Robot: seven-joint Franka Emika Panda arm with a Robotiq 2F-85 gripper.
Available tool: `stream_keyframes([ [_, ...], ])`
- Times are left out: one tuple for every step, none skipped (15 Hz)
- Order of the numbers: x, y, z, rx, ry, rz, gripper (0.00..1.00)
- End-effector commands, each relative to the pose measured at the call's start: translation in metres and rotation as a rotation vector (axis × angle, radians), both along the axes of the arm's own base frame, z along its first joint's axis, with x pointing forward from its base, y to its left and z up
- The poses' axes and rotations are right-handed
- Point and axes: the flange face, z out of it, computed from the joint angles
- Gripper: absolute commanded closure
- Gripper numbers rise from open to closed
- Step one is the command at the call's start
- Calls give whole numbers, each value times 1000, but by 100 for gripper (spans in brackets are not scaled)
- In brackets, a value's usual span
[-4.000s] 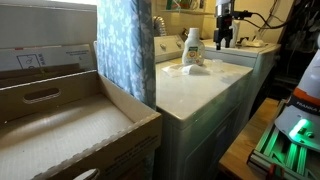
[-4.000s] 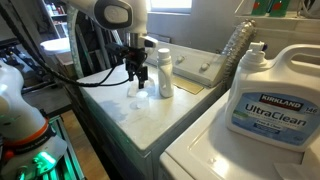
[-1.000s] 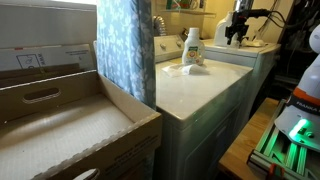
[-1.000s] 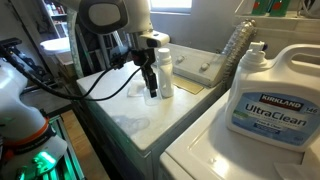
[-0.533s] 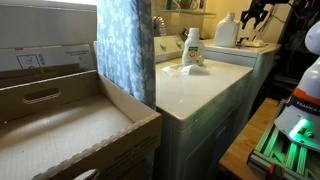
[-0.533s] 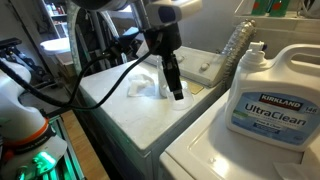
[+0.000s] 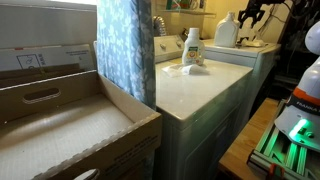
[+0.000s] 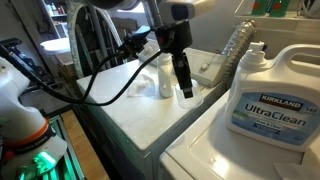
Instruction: Put the white cap on the bottle on the left and then put the clear cap on the bottle on the right
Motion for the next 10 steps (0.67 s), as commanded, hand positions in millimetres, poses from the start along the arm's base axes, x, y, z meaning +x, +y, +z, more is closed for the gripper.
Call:
stream_keyframes([
  [13,-11,39,-15,-121,-59,56],
  [20,-14,50,2,-153,-104,56],
  [26,-15,60,17,-182,-140,56],
  [34,-14,72,38,-212,-169,56],
  [41,-14,81,44,-240,-198,56],
  [50,-12,89,53,-257,-216,56],
  [58,-12,95,52,-282,-253,56],
  [66,-11,101,56,-300,-285,56],
  [74,-10,105,64,-311,-323,56],
  [81,-9,108,74,-318,-356,56],
])
